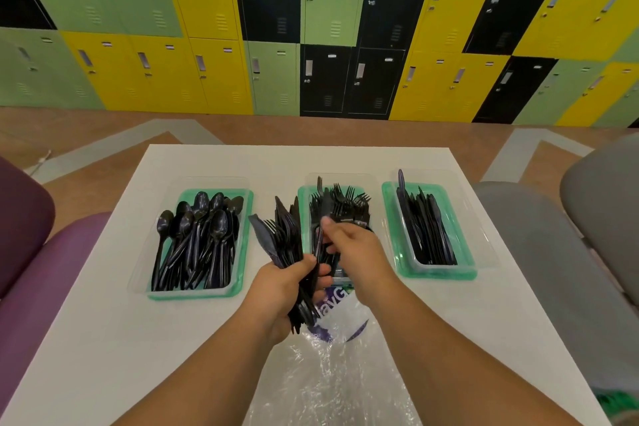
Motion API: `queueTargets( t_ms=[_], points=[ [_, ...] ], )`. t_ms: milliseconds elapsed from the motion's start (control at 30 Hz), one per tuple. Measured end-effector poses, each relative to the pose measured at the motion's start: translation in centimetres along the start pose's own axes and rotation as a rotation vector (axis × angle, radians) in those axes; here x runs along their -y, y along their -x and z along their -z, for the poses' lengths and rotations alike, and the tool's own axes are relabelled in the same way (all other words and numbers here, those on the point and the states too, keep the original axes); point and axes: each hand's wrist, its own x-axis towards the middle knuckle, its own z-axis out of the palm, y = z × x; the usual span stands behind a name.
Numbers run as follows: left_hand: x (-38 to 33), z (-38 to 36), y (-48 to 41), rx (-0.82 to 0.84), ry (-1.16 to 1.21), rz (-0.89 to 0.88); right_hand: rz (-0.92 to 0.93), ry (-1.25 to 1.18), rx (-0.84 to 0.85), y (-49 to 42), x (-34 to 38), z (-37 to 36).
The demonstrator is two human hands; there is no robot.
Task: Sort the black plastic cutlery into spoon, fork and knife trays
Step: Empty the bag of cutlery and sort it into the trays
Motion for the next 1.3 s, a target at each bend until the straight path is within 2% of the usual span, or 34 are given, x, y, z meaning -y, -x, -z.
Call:
queueTargets(
  t_ms=[133, 233, 367, 500, 567, 700, 833, 900, 1000, 1067, 1133, 1200, 1300],
  points=[
    [0.3, -0.3, 0.2, 0.034, -0.047, -0.004, -0.062, -0.122, 0.021, 0.5, -0.1, -0.3],
    [0.3, -0.3, 0.1, 0.009, -0.054, -0.02, -0.062, -0.111, -0.03, 0.3, 0.2, 0.9],
    [0.0, -0.2, -0.1, -0.009, -0.169, -0.033, 0.001, 0.049, -0.253, -1.4, 0.7, 5.3],
    [-0.1, -1.1, -0.1, 0.028, -0.189, -0.072, 0.055, 0.336, -0.529, -4.2, -0.5, 10.6],
    [0.0, -1.8, 0.1, 0.037, -0.186, -0.072, 0.023, 0.457, -0.531, -5.1, -1.4, 12.3],
    [0.3, -2.5, 0.0, 0.028, -0.198, -0.034, -0.061, 0.602, -0.419, -6.1, -2.5, 13.8],
    [0.2, -3.3, -0.3, 0.046, -0.127, 0.01, -0.122, 0.628, -0.361, -6.7, -3.1, 14.0],
    [0.3, -3.5, -0.4, 0.081, -0.077, 0.015, -0.082, 0.654, -0.385, -6.4, -2.9, 13.7],
    [0.3, -4.0, -0.4, 0.139, -0.05, 0.015, 0.118, 0.541, -0.486, -5.2, -2.0, 12.4],
    [0.4, -4.1, -0.5, 0.134, -0.054, 0.007, 0.148, 0.309, -0.371, -3.8, -0.9, 10.7],
    [0.4, -4.4, -0.7, 0.122, -0.064, 0.011, 0.061, 0.074, -0.116, -1.9, 0.2, 8.8],
    [0.3, -4.6, -0.8, 0.134, -0.061, 0.0, -0.026, 0.027, 0.09, 0.0, 0.8, 7.2],
    [0.2, -4.7, -0.7, 0.138, -0.081, -0.042, -0.038, -0.134, 0.174, 1.3, 0.4, 5.4]
  ],
)
